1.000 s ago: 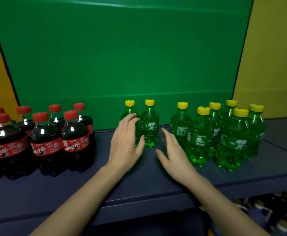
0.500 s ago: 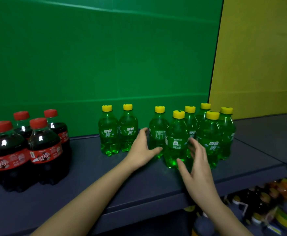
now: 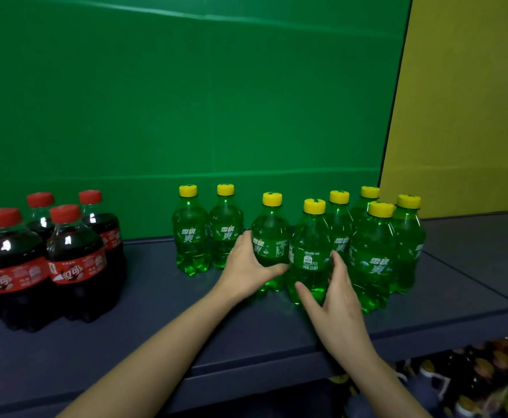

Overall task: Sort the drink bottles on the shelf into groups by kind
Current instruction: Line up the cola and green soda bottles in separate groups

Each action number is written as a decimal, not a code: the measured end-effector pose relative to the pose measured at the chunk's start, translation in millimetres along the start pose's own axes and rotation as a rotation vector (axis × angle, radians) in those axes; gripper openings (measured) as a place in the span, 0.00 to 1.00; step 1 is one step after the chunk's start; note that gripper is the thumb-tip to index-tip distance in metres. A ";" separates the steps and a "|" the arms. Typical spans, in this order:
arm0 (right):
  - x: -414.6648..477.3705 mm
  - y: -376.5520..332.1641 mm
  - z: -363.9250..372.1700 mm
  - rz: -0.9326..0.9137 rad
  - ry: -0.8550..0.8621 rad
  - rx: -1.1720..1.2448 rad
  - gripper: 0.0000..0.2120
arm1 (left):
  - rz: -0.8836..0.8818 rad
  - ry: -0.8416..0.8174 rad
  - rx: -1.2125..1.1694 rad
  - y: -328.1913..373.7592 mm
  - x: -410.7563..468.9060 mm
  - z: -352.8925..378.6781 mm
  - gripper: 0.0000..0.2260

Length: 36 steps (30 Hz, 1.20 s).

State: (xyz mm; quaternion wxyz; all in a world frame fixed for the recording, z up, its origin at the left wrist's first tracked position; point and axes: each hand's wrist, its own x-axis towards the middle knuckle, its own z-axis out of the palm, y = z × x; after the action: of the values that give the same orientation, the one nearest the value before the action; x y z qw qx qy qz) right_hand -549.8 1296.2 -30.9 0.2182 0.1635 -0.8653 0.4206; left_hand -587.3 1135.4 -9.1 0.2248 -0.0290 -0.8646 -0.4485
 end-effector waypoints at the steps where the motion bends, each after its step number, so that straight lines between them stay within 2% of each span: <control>1: 0.4 0.1 0.4 -0.004 -0.004 -0.003 0.38 | -0.008 -0.014 -0.023 1.2 -2.3 -1.9 0.25; 3: 0.6 0.1 1.0 -0.014 -0.006 -0.001 0.39 | -0.035 -0.053 -0.055 2.2 -6.0 -6.0 0.22; 5: 0.4 -0.7 0.4 -0.027 -0.003 0.000 0.39 | -0.054 -0.045 -0.100 0.5 -8.1 -9.4 0.26; 11: 6.7 1.6 -5.7 0.025 -0.158 0.104 0.37 | -0.024 0.066 -0.056 0.0 -21.8 -24.7 0.29; 14: 9.6 -0.6 -8.6 0.000 -0.202 0.082 0.39 | -0.035 0.121 -0.015 -2.4 -32.3 -36.3 0.26; 19: 12.7 -18.5 2.6 -0.072 -0.231 0.211 0.34 | -0.054 0.261 0.088 -13.3 -45.0 -57.5 0.36; 24: 27.3 -29.4 27.4 -0.070 -0.230 0.293 0.38 | -0.103 0.354 0.109 -21.1 -52.3 -81.7 0.35; 28: 41.3 -39.7 47.3 -0.080 -0.267 0.316 0.41 | -0.134 0.396 0.122 -26.3 -56.4 -96.0 0.27; 33: 46.0 -42.7 67.5 -0.063 -0.279 0.341 0.39 | -0.146 0.407 0.155 -31.8 -58.2 -101.7 0.34; 36: 45.6 -41.5 74.2 -0.066 -0.270 0.333 0.37 | -0.135 0.408 0.178 -33.3 -56.6 -100.8 0.32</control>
State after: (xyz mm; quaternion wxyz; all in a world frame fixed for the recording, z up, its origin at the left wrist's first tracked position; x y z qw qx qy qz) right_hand -587.1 1207.7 -21.0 0.0841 0.2806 -0.7993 0.5247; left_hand -508.3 1044.7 -7.9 0.3662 0.1400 -0.8374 -0.3809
